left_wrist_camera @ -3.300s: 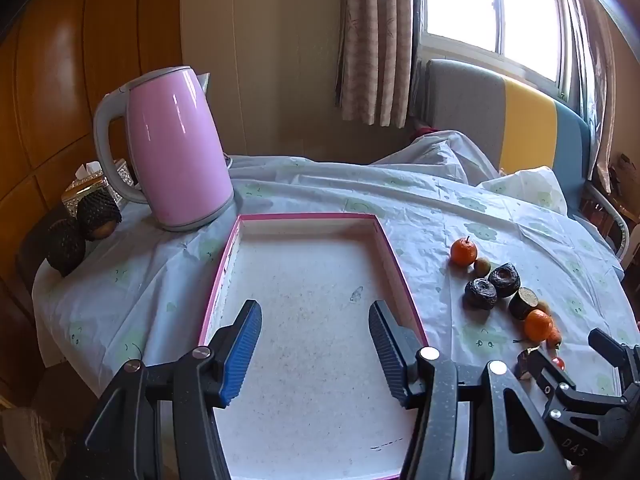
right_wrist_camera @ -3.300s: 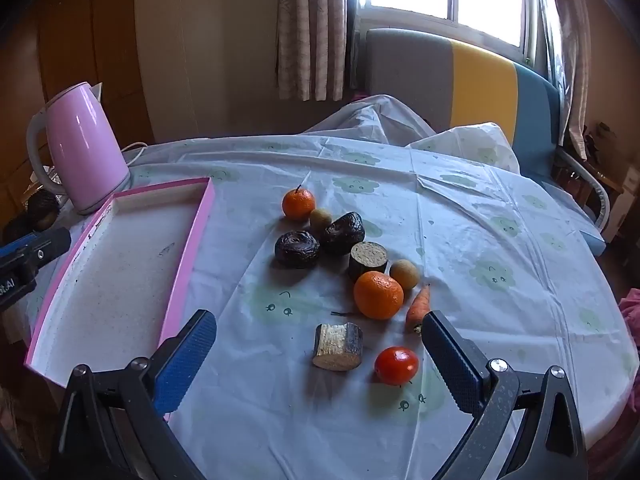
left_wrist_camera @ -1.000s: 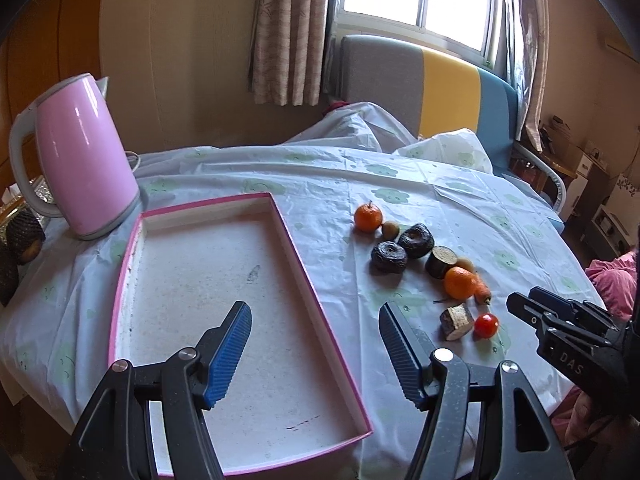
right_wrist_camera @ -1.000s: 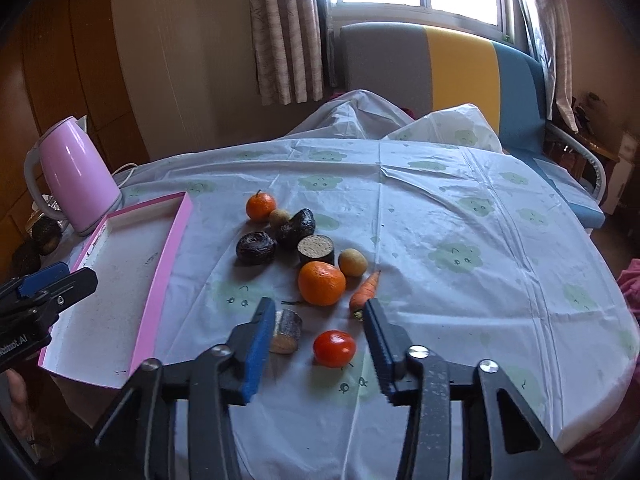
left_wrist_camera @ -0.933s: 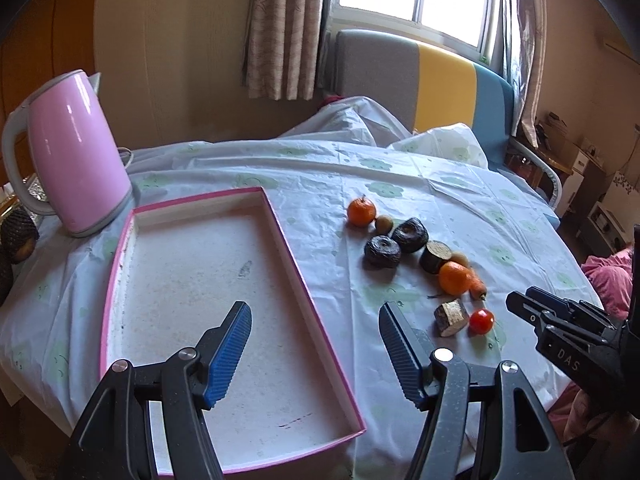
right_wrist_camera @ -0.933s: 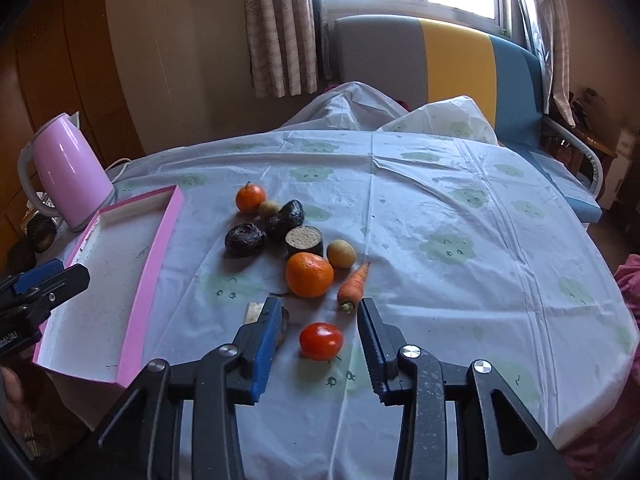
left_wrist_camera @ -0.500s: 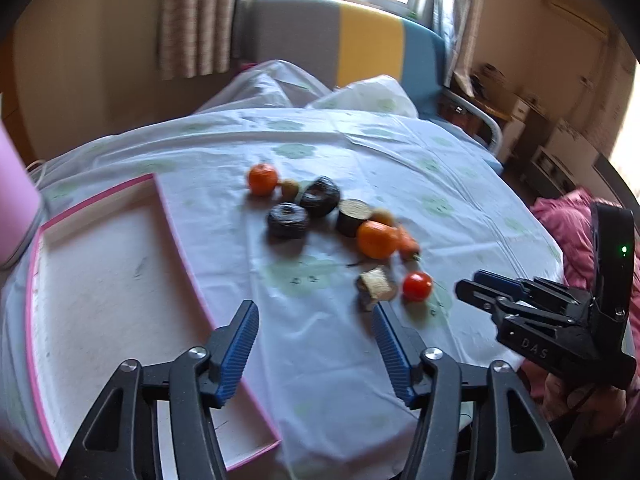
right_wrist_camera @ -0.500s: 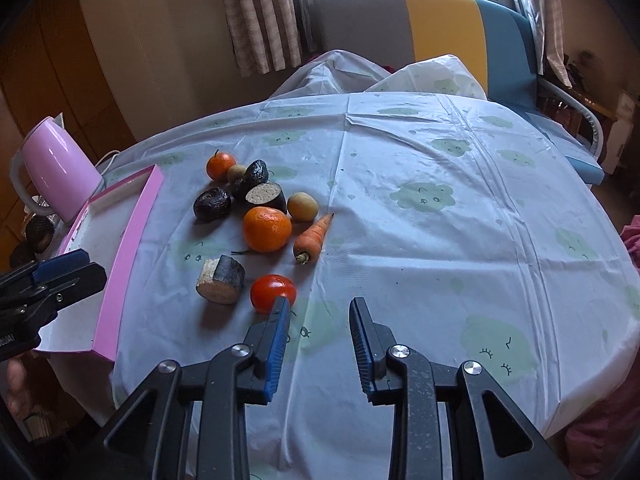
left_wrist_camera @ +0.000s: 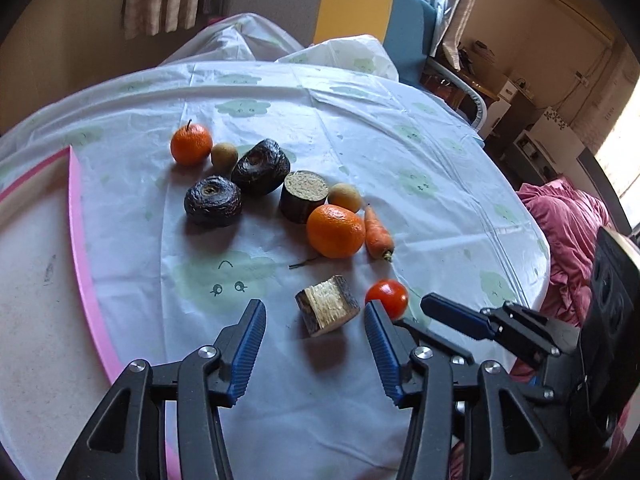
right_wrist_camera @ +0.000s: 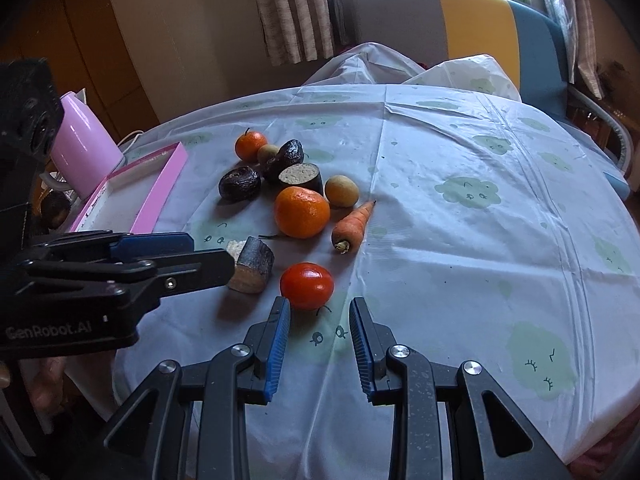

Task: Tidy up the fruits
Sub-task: 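Grasp the cut brown root slice with the left gripper while the right gripper grasps the cherry tomato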

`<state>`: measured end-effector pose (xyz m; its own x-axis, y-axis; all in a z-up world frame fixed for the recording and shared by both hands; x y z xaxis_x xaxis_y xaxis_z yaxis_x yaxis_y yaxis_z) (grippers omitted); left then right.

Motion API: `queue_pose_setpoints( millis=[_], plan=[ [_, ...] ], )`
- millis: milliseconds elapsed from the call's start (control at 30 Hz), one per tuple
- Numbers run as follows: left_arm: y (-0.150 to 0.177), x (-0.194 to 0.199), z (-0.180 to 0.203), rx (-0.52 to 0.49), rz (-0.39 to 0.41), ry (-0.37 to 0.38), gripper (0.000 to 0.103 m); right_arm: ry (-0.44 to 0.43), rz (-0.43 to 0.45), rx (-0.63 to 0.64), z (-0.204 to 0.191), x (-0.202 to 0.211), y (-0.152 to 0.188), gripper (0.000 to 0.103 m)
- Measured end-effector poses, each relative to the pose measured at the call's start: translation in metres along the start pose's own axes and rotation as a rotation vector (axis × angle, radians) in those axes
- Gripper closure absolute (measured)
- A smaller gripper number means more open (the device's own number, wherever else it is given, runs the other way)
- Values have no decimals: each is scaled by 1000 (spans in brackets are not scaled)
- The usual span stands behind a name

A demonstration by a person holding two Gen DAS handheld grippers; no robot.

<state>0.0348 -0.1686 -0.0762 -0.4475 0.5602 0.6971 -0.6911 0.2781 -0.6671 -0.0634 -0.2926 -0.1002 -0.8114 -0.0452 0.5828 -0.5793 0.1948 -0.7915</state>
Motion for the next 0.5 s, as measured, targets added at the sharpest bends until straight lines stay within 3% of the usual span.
queue_pose_setpoints(
  millis=[200,267,300,500],
  plan=[
    [-1,-18,-1,47,-36,19,52,-13,-7,25,-3,-7,2,72],
    [1,-22,-2,63,-45,41,65,-11,-5,38,-5,-9,0,72],
    [2,-23,-4,70,-48,50,66,-10,-3,45,-7,-10,0,72],
    [4,-11,-12,74,-30,54,67,-1,5,68,-11,-20,-2,72]
  ],
)
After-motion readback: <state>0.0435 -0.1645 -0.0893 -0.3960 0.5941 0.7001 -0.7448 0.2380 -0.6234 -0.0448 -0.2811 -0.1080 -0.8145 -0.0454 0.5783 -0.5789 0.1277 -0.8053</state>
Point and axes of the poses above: each gripper's, at about its wrist camera, not at the fingertips, and x roughly against the way its jaws point, z to its right, y to its underside, the point moved 1 cm from there along -x, roughly the way its jaws point, and after that the axes turned 14 degrees about z, right-handed, at the moved point
